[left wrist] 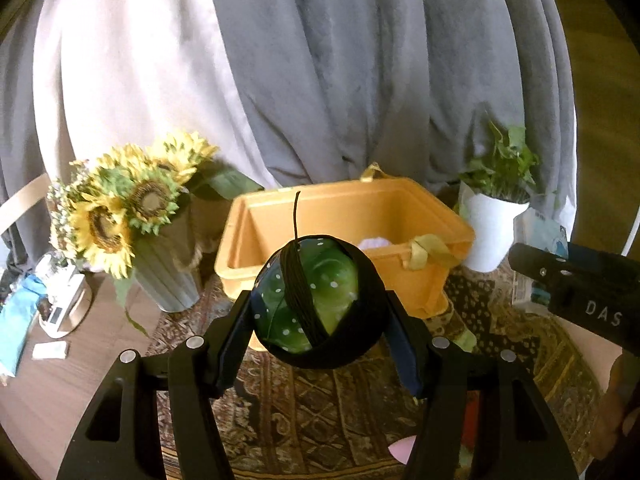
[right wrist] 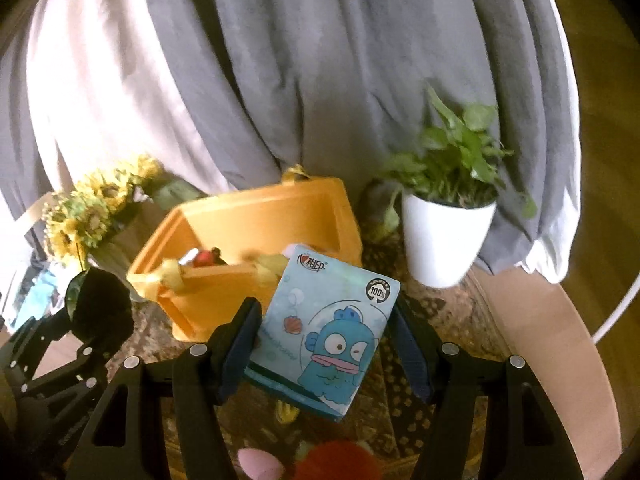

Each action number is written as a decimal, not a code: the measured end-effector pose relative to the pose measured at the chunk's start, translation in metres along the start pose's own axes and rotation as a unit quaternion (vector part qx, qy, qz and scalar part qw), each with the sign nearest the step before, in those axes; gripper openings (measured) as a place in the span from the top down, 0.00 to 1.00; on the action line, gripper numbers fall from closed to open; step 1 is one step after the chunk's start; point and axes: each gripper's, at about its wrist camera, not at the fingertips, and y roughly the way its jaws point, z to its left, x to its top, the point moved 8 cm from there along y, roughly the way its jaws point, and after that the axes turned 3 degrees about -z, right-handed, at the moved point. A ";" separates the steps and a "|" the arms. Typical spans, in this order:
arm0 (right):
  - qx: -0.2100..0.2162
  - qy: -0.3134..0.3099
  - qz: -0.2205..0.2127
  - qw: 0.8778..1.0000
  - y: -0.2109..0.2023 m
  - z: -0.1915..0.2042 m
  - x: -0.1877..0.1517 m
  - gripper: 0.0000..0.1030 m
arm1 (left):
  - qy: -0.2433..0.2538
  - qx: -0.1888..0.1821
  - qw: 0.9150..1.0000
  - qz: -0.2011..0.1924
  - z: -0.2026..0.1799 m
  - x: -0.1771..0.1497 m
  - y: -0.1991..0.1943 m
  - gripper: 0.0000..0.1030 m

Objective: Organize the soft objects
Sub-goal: 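Carry the ball and card box over the crate and release them inside, then withdraw both tools from the crate toward the red pompom and sponge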

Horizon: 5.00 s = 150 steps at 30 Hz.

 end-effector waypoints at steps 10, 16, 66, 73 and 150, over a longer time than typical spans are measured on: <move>0.038 -0.013 -0.036 0.999 -0.002 0.026 0.030 0.36 | -0.001 0.032 0.999 -0.039 0.019 0.026 -0.016 0.40; 0.055 -0.011 -0.059 0.997 0.001 0.033 0.050 0.36 | -0.006 0.046 0.997 -0.058 0.030 0.042 -0.019 0.40; 0.080 -0.038 0.109 0.990 0.204 0.045 0.088 0.36 | 0.014 -0.021 0.996 0.083 0.035 0.085 0.194 0.39; 0.100 -0.005 0.143 0.985 0.220 0.044 0.078 0.35 | 0.013 -0.039 0.992 0.121 0.024 0.077 0.220 0.39; -0.013 -0.013 0.028 0.999 -0.056 -0.007 -0.087 0.24 | 0.098 -0.054 0.993 -0.029 -0.042 -0.053 -0.064 0.16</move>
